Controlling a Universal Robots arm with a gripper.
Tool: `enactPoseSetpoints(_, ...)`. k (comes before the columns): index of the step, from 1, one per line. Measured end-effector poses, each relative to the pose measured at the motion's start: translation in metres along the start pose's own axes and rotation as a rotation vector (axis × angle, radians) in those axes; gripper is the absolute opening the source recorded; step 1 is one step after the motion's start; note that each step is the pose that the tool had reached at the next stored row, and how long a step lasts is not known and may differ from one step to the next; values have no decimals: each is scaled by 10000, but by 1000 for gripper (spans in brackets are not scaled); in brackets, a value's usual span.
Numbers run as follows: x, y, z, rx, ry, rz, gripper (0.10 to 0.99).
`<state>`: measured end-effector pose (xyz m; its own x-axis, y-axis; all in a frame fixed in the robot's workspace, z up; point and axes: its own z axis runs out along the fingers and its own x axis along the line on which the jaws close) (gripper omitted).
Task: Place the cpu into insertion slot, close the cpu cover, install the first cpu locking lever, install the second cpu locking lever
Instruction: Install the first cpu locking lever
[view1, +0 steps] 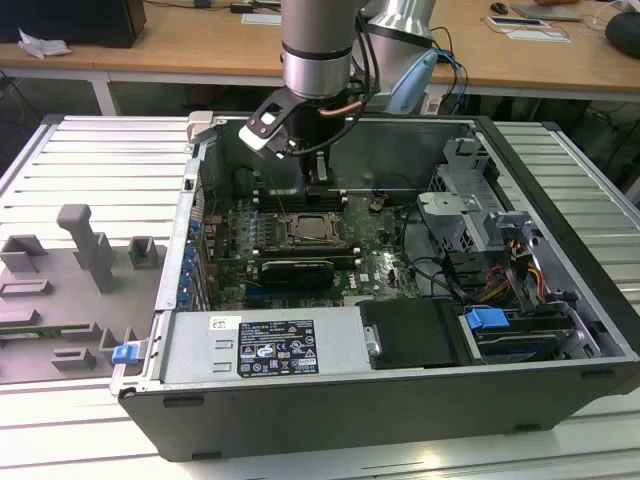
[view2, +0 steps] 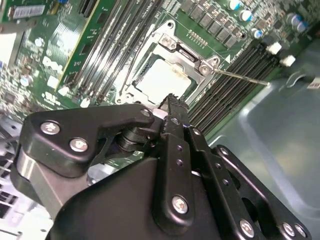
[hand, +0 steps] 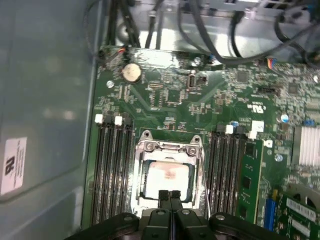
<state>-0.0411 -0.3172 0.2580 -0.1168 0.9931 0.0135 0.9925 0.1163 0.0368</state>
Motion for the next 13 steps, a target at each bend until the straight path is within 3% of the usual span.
enactPoseSetpoints(8,0,0,0,26,45,-1731,110)
enactPoseSetpoints(13,0,0,0,30,56,-2038,110)
